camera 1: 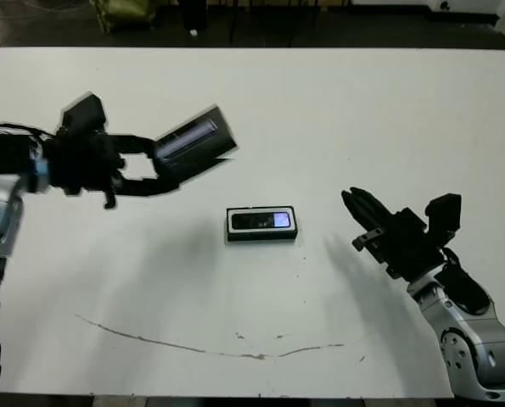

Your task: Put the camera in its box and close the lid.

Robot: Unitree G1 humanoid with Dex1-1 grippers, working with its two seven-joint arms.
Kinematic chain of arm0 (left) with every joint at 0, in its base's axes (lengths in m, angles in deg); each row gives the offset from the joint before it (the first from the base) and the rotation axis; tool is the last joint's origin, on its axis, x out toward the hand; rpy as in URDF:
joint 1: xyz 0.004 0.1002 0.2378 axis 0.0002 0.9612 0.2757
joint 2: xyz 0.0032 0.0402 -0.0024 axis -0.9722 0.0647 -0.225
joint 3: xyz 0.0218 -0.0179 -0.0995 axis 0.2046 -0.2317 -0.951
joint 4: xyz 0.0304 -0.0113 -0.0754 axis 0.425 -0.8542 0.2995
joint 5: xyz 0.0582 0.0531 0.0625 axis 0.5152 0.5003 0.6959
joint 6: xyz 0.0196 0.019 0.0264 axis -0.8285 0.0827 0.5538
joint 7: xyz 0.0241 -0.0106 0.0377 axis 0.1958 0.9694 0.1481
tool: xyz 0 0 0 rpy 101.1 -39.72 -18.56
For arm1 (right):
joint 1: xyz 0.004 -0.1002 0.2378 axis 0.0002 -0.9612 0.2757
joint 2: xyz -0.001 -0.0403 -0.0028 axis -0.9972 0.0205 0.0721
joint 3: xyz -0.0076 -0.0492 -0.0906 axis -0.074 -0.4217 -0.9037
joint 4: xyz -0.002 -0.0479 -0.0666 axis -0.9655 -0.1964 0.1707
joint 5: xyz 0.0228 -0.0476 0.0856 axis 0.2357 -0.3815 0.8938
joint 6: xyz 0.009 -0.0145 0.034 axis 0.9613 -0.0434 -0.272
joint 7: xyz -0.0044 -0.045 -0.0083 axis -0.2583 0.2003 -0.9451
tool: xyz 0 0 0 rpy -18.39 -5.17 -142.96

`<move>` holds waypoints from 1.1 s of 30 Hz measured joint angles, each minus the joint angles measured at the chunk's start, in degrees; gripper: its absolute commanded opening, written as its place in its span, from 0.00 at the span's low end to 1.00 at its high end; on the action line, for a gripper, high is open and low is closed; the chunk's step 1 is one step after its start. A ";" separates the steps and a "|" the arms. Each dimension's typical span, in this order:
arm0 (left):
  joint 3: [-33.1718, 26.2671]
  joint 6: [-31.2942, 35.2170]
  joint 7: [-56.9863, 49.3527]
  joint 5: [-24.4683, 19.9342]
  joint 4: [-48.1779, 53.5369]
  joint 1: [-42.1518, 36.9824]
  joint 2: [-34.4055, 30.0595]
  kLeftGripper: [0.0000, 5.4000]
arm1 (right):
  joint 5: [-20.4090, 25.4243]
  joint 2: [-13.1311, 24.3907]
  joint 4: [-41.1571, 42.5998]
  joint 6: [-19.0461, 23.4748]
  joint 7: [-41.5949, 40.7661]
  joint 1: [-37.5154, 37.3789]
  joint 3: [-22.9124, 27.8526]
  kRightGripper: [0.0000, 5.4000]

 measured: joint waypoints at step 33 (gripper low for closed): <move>8.63 -7.31 0.33 4.39 -15.86 -4.13 6.33 0.38 | 2.12 -0.94 1.85 -0.40 4.77 -0.66 2.37 0.00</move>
